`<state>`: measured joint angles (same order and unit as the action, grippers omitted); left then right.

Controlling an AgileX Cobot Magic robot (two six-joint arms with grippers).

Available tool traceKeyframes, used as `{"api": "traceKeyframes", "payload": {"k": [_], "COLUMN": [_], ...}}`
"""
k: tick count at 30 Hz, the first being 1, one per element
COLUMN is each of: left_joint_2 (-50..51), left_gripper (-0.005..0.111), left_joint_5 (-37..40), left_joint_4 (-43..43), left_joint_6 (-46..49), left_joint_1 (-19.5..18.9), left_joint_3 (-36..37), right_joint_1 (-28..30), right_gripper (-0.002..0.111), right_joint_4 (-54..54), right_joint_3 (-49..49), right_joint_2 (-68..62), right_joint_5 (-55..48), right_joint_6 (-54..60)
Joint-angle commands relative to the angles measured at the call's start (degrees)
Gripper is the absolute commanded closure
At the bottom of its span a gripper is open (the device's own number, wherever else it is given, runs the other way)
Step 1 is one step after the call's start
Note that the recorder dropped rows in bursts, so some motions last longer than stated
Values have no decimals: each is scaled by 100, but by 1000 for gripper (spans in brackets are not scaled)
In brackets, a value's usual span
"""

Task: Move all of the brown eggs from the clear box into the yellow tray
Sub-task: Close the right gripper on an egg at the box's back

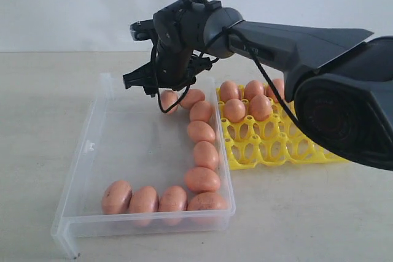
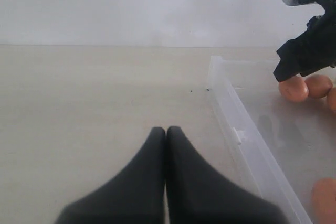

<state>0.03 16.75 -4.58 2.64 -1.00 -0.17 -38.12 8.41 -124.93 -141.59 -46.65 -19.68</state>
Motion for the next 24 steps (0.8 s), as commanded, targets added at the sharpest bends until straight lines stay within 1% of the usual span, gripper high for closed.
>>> {"api": "traceKeyframes", "payload": {"k": [1, 9, 11, 12, 14, 17, 20, 24], "left_joint_2": [-3, -3, -3, -3, -3, -3, -3, -3], "left_gripper": [111, 111, 111, 111, 111, 111, 111, 111], "left_joint_5": [-42, -42, -42, -42, -42, -42, -42, -42], "left_joint_4": [-29, -29, -29, -29, -29, -29, -29, -29], "left_joint_6": [-4, -4, -4, -4, -4, -4, -4, -4], "left_joint_1": [22, 22, 22, 22, 22, 22, 22, 22], "left_joint_3": [17, 17, 17, 17, 17, 17, 17, 17], "right_joint_1": [43, 43, 43, 43, 43, 43, 29, 29], "right_gripper": [52, 52, 54, 58, 73, 108, 108, 108], "right_joint_4": [198, 189, 154, 142, 100, 58, -307, -1216], "right_joint_3": [-33, -33, -33, -33, -33, -33, -33, -33], "right_joint_2": [-138, -227, -237, -237, -237, -182, -67, 186], "right_joint_5": [153, 116, 88, 47, -112, -407, -487, -665], "right_joint_6": [-84, -89, -89, -78, -78, -51, 355, 1338]}}
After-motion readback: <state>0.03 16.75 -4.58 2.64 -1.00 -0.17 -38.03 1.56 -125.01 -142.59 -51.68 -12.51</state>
